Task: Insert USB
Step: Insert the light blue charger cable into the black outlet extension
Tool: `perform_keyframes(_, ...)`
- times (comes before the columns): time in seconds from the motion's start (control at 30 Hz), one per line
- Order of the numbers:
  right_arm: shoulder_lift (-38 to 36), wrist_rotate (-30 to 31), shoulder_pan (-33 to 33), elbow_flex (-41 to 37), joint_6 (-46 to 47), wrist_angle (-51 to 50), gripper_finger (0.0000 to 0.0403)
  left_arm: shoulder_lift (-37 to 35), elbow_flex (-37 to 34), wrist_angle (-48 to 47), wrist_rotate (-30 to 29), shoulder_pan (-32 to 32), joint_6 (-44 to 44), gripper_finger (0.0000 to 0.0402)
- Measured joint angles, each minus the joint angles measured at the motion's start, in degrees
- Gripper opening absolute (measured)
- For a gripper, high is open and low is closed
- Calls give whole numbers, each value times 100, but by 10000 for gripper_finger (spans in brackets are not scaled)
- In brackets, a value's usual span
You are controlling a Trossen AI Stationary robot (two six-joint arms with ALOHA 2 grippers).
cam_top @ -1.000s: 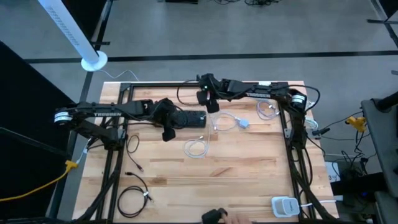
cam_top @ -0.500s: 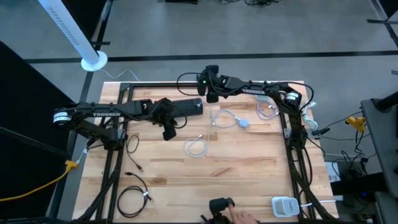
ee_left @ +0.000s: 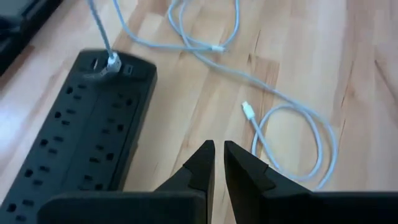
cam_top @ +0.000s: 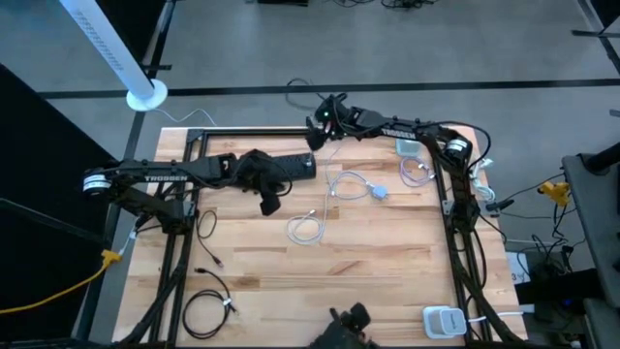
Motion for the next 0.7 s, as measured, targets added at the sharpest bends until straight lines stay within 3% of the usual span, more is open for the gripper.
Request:
perform_keyframes(0.1, 0, -728, -110, -2, 889, 113, 229, 19, -65, 831, -110, 9, 104, 23)
perform_keyframes(0.33, 0, -1831, -180, -2, 1678, 104, 220, 335, -595, 3361, -508, 207, 143, 23)
perform_keyframes(0.57, 0, -1904, -160, -2, 2143, 130, 218, 1214, -811, 5307, -740, 385, 251, 23)
perform_keyframes(0.7, 0, -1872, -164, -2, 2141, 151, 222, 1769, -643, 5875, -734, 384, 247, 23)
